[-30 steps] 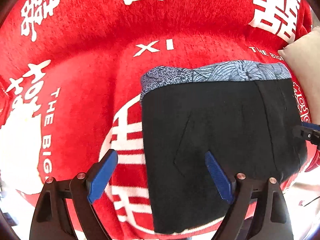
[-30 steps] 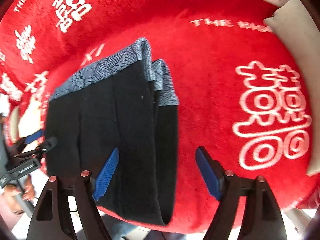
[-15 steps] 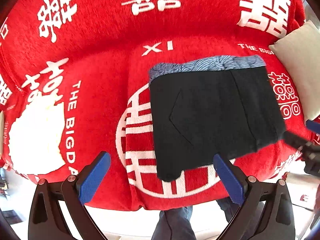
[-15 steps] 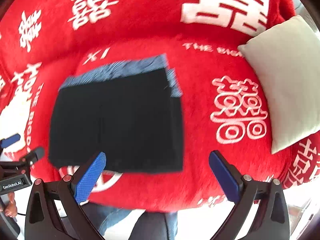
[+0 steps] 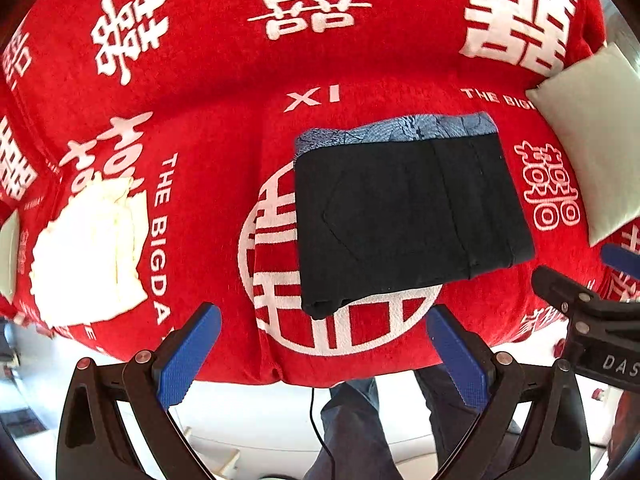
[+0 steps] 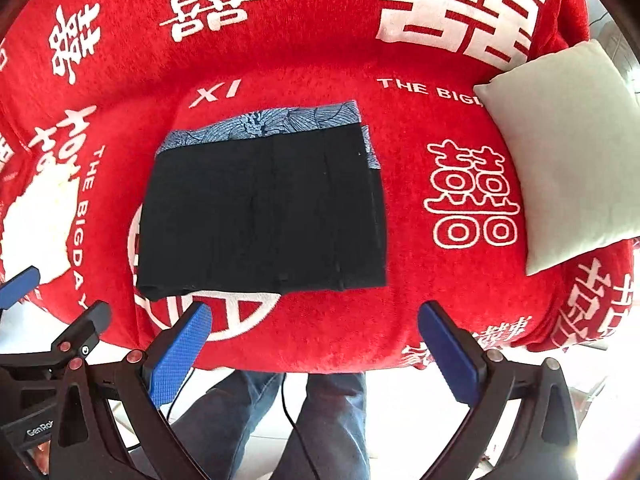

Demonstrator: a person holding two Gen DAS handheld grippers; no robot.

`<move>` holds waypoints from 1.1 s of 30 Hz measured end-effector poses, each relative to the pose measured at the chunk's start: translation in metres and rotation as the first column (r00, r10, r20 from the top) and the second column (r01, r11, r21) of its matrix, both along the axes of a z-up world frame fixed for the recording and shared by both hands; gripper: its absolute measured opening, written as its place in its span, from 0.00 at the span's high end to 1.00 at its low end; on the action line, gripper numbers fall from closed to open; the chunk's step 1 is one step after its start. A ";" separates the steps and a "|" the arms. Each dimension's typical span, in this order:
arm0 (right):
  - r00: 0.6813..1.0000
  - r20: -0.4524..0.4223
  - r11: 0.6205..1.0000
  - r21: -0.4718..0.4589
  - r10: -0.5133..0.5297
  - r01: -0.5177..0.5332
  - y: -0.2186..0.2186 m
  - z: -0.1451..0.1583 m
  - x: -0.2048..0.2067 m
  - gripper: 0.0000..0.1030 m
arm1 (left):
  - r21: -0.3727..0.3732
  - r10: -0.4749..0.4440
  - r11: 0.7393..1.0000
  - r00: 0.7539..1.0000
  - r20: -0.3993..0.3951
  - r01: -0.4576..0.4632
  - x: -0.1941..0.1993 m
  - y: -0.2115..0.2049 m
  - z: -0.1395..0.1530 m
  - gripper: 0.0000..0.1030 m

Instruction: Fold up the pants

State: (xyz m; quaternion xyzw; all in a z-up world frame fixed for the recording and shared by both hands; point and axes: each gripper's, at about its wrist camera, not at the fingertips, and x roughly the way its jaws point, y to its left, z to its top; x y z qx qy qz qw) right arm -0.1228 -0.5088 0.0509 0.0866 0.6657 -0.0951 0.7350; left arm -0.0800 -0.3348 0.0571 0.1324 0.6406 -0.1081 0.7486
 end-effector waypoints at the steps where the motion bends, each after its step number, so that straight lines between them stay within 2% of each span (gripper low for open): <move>1: 1.000 0.003 1.000 0.009 0.000 0.000 -0.002 0.002 0.000 0.00 | -0.001 0.015 1.000 1.000 -0.001 -0.015 0.001 0.001 0.001 0.00; 11: 0.999 -0.019 0.999 0.012 0.051 -0.051 -0.005 0.003 0.007 0.00 | 0.025 0.067 0.997 0.998 -0.001 -0.067 0.002 -0.004 0.006 0.00; 33: 0.998 -0.036 0.999 0.013 0.053 -0.052 -0.012 0.000 0.016 0.00 | 0.041 0.053 0.998 0.998 -0.028 -0.052 0.000 -0.008 0.002 0.00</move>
